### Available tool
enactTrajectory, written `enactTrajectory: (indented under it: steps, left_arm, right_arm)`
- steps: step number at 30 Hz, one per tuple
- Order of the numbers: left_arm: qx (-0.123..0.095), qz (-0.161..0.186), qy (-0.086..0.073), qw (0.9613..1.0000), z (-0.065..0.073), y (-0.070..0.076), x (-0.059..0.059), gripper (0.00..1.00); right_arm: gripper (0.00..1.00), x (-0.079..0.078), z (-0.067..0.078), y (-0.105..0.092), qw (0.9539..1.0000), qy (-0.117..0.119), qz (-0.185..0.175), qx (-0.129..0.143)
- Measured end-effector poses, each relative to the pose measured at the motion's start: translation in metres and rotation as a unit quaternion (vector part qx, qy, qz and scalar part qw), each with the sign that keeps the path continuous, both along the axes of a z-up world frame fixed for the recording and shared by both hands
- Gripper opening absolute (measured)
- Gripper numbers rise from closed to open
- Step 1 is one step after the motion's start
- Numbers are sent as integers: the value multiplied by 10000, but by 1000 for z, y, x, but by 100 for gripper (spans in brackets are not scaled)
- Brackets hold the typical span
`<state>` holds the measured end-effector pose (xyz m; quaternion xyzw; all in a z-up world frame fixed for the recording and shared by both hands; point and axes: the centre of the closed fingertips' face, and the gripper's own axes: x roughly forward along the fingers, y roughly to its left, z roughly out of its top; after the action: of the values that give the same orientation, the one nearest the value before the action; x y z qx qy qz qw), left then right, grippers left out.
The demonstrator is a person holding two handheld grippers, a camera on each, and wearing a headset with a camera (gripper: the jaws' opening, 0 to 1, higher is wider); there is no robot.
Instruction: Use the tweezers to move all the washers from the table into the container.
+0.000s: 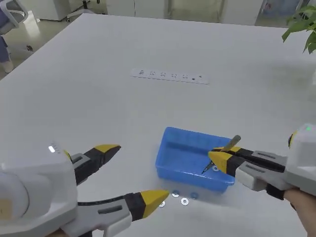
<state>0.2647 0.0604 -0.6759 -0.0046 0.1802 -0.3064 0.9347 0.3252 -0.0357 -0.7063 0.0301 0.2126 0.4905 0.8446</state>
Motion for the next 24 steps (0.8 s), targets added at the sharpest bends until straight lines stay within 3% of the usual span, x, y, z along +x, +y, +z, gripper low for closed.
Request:
enactTrajectory:
  steps: [6, 13, 16, 18, 21, 24]
  left_arm:
    - [86, -27, 24, 10000, -3, 1, -2, 74]
    - [129, -3, 36, 9999, -4, 5, -3, 74]
    - [135, 30, 37, 9999, -4, 7, -4, 73]
    - [140, 52, 41, 9999, -4, 9, -5, 73]
    - [151, 85, 48, 9998, -4, 11, -5, 73]
    - [153, 104, 61, 9998, -5, 12, -6, 73]
  right_arm:
    - [3, -11, -24, 7, 9995, 187, 151, -199]
    - [3, -16, -46, 16, 9975, 234, 395, -530]
    - [3, -15, -63, 12, 9935, 59, 493, -1028]
    - [3, -11, -67, 12, 9929, 4, 418, -1114]
    - [3, -9, -63, 13, 9954, 149, 356, -877]
    - [3, -9, -64, 15, 9952, 143, 387, -892]
